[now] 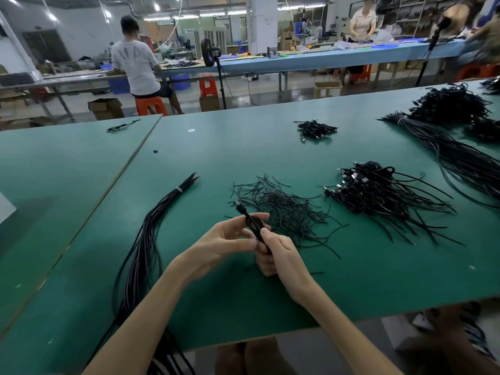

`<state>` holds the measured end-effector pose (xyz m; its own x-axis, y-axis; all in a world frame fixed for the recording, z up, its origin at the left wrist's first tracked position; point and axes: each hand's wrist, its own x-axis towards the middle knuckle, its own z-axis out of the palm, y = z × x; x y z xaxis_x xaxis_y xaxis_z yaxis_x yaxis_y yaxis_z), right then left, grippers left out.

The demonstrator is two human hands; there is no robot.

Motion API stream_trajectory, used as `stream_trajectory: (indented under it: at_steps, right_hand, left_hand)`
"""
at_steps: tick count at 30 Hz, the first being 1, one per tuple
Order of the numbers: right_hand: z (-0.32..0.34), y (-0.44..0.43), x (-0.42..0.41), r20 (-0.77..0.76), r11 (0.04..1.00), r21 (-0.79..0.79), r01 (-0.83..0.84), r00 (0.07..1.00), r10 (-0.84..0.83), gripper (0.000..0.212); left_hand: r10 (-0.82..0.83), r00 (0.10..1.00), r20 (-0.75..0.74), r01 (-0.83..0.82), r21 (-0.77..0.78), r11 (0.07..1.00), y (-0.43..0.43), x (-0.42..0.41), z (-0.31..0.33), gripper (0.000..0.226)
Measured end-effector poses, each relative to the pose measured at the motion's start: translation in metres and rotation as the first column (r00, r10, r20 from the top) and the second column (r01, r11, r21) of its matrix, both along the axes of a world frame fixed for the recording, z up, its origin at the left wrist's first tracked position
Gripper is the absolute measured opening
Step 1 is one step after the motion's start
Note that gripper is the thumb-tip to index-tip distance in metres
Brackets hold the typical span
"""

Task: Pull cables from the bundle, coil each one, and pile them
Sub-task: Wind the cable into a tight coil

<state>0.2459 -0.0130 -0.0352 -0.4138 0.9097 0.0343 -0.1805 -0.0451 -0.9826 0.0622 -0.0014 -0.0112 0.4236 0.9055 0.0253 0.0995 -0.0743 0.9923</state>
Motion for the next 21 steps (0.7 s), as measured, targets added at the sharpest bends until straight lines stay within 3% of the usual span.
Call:
stream_trajectory:
  at_steps: [8, 12, 16, 21]
  right_hand:
    - [-0.002, -0.001, -0.004, 0.118, 0.997, 0.074, 0.005, 0.993, -0.014, 0.041]
    - [-0.003, 0.000, -0.004, 0.094, 0.997, 0.069, 0.031, 0.995, -0.038, 0.042]
    - [-0.006, 0.001, -0.005, 0.089, 0.997, 0.065, 0.032, 0.995, -0.038, 0.041]
    - [-0.005, 0.003, -0.005, 0.078, 0.999, 0.037, 0.024, 0.997, -0.027, 0.041]
  left_hand:
    - [0.236, 0.951, -0.198, -0.190, 0.228, 0.955, -0.003, -0.001, 0.012, 0.038]
    - [0.343, 0.921, -0.183, -0.263, 0.357, 0.896, -0.009, 0.012, 0.005, 0.031]
    - [0.361, 0.931, -0.052, -0.336, 0.256, 0.906, -0.011, 0.016, 0.001, 0.028]
    - [0.316, 0.949, 0.017, -0.315, 0.128, 0.940, -0.017, 0.016, -0.002, 0.025]
